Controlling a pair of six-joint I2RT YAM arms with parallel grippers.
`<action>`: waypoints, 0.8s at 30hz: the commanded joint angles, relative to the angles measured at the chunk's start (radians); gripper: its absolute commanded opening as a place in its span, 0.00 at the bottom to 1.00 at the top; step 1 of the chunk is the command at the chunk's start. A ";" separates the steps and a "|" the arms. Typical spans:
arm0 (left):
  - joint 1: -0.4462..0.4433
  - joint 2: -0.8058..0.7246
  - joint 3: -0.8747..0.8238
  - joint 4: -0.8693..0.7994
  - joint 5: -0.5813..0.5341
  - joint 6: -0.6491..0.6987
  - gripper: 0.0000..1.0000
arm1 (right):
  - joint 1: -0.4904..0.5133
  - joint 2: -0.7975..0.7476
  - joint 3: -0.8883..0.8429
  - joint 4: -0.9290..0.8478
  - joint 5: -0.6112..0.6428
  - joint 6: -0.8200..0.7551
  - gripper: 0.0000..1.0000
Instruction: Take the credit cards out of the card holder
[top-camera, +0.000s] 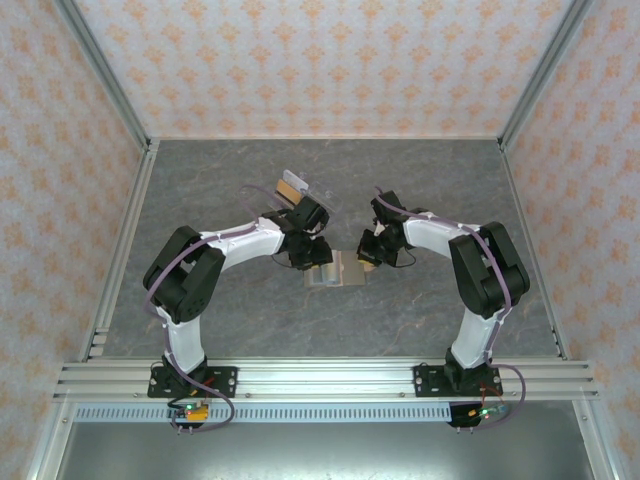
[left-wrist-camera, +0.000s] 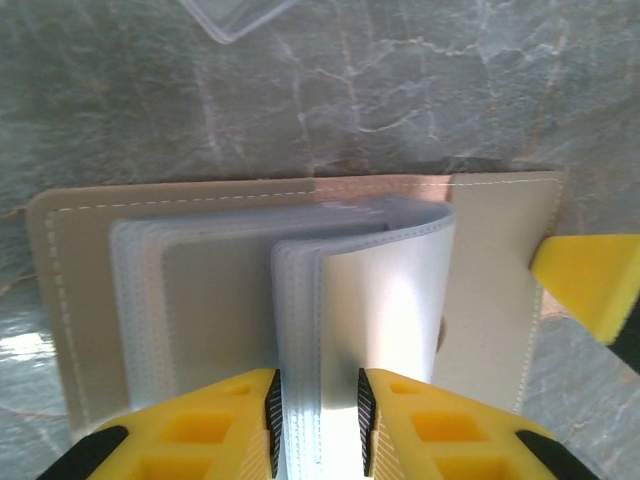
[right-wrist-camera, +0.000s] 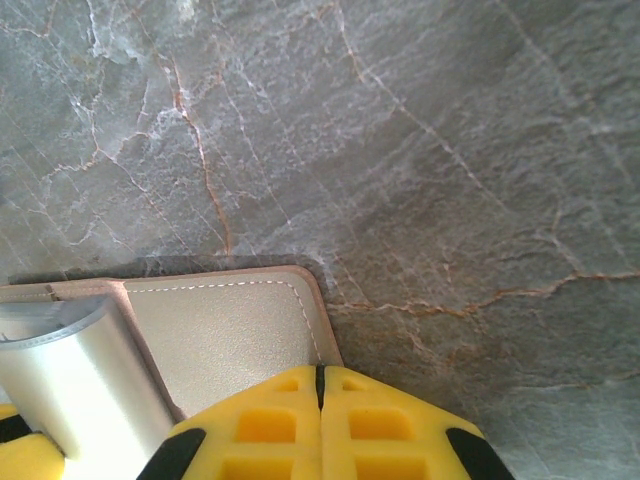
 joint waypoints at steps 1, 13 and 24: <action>0.001 -0.037 -0.001 0.053 0.047 0.005 0.28 | 0.010 0.055 -0.008 0.001 0.058 -0.011 0.01; -0.006 -0.026 -0.009 0.200 0.157 -0.033 0.36 | 0.007 -0.072 -0.010 0.026 0.043 -0.008 0.08; -0.030 0.065 0.077 0.232 0.182 -0.042 0.43 | -0.008 -0.225 -0.068 0.017 0.188 0.038 0.13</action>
